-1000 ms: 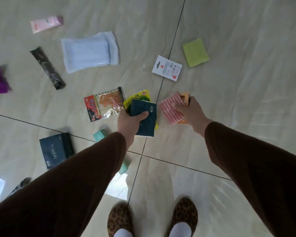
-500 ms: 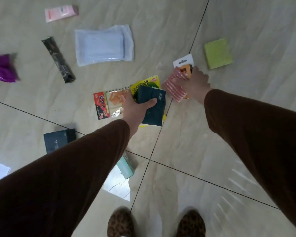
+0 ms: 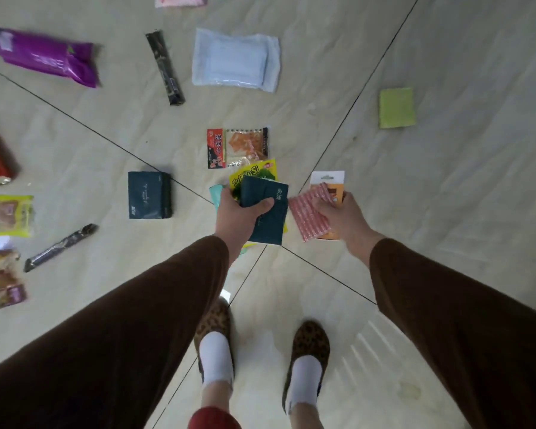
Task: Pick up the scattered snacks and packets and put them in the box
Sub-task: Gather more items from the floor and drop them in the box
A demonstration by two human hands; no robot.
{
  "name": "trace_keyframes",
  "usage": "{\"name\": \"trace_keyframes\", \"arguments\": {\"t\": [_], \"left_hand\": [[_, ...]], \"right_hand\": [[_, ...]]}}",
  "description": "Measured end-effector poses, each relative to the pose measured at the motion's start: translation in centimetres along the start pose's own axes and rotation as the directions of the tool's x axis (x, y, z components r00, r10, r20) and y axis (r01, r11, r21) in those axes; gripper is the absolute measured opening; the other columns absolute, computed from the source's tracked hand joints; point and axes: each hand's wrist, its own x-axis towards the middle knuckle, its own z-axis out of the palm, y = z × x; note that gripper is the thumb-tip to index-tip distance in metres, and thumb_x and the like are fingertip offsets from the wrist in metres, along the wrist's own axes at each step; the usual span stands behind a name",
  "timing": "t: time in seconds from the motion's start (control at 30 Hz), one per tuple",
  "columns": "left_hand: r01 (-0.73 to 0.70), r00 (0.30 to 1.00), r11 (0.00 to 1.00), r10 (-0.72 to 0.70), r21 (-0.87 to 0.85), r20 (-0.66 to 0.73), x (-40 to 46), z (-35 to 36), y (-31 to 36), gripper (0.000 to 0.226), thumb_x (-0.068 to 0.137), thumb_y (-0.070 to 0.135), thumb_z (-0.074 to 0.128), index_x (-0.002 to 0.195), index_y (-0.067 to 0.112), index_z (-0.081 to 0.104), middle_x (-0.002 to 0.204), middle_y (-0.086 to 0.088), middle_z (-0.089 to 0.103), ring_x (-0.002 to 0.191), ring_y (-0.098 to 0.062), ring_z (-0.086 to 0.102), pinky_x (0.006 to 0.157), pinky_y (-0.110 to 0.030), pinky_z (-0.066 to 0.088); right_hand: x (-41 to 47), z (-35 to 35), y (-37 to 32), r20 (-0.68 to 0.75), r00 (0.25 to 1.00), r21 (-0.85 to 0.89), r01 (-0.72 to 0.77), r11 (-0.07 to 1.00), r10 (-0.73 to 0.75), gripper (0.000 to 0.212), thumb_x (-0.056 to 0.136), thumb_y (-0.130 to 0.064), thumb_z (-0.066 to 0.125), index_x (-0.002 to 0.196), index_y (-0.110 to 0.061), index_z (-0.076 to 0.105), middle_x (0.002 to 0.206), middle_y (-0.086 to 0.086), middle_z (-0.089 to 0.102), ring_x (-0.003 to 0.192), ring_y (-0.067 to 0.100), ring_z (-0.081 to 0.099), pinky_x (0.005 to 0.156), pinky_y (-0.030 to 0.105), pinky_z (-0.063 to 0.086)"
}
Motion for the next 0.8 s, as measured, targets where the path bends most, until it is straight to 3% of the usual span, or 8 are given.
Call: {"name": "trace_keyframes", "arguments": {"t": [0.1,0.3,0.4,0.6,0.7,0.8], "left_hand": [[0.018,0.998,1.000,-0.019,-0.022,-0.061,-5.1,-3.9,-0.4,0.060,0.072,0.025,0.088,0.114,0.014,0.047,0.107,-0.001,0.064,0.092,-0.022,0.067,0.072,-0.041,0.061],[0.024,0.978,0.999,-0.031,-0.037,-0.205,-15.6,-13.3,-0.9,0.060,0.072,0.030,0.087,0.112,0.017,0.045,0.105,0.001,0.061,0.094,-0.024,0.065,0.078,-0.047,0.060],[0.020,0.956,0.996,-0.044,-0.086,-0.290,-20.3,-18.5,-1.9,0.060,0.071,0.028,0.088,0.111,0.016,0.045,0.103,-0.001,0.061,0.092,-0.026,0.066,0.078,-0.049,0.060],[0.003,0.916,0.979,-0.084,-0.205,-0.391,-27.9,-29.3,-6.3,0.059,0.071,0.028,0.088,0.112,0.019,0.045,0.103,0.001,0.061,0.093,-0.023,0.065,0.078,-0.047,0.060],[-0.020,0.898,0.967,-0.094,-0.252,-0.431,-31.0,-35.1,-9.7,0.059,0.072,0.028,0.087,0.113,0.018,0.045,0.103,0.003,0.060,0.094,-0.022,0.064,0.078,-0.046,0.060],[-0.049,0.888,0.952,-0.097,-0.301,-0.450,-34.0,-41.6,-13.7,0.060,0.073,0.028,0.087,0.114,0.018,0.045,0.105,0.003,0.061,0.094,-0.021,0.065,0.079,-0.046,0.060]], "right_hand": [[-5.5,1.1,-1.4,0.025,0.999,-0.040,0.025,0.999,-0.024,0.039,0.089,-0.028,0.075,0.117,-0.011,0.054,0.104,0.003,0.067,0.088,0.014,0.068,0.069,0.029,0.050],[-16.6,5.2,-5.1,0.125,0.985,-0.219,0.144,0.965,-0.118,0.038,0.089,-0.030,0.075,0.113,-0.013,0.051,0.099,-0.002,0.064,0.084,0.012,0.064,0.065,0.027,0.048],[-21.6,8.6,-6.3,0.206,0.970,-0.292,0.184,0.939,-0.126,0.041,0.088,-0.034,0.075,0.116,-0.014,0.053,0.106,0.000,0.066,0.093,0.016,0.066,0.074,0.031,0.053],[-31.0,17.4,-7.2,0.295,0.937,-0.418,0.304,0.856,-0.188,0.044,0.087,-0.040,0.075,0.119,-0.018,0.054,0.110,-0.003,0.065,0.097,0.016,0.065,0.080,0.033,0.053],[-35.4,22.9,-6.3,0.347,0.913,-0.468,0.369,0.803,-0.217,0.043,0.087,-0.041,0.074,0.118,-0.019,0.054,0.109,-0.004,0.066,0.094,0.014,0.065,0.071,0.029,0.051],[-40.0,29.3,-4.7,0.373,0.894,-0.522,0.423,0.741,-0.248,0.044,0.086,-0.043,0.074,0.116,-0.020,0.053,0.110,-0.004,0.065,0.096,0.016,0.065,0.081,0.034,0.052]]}}
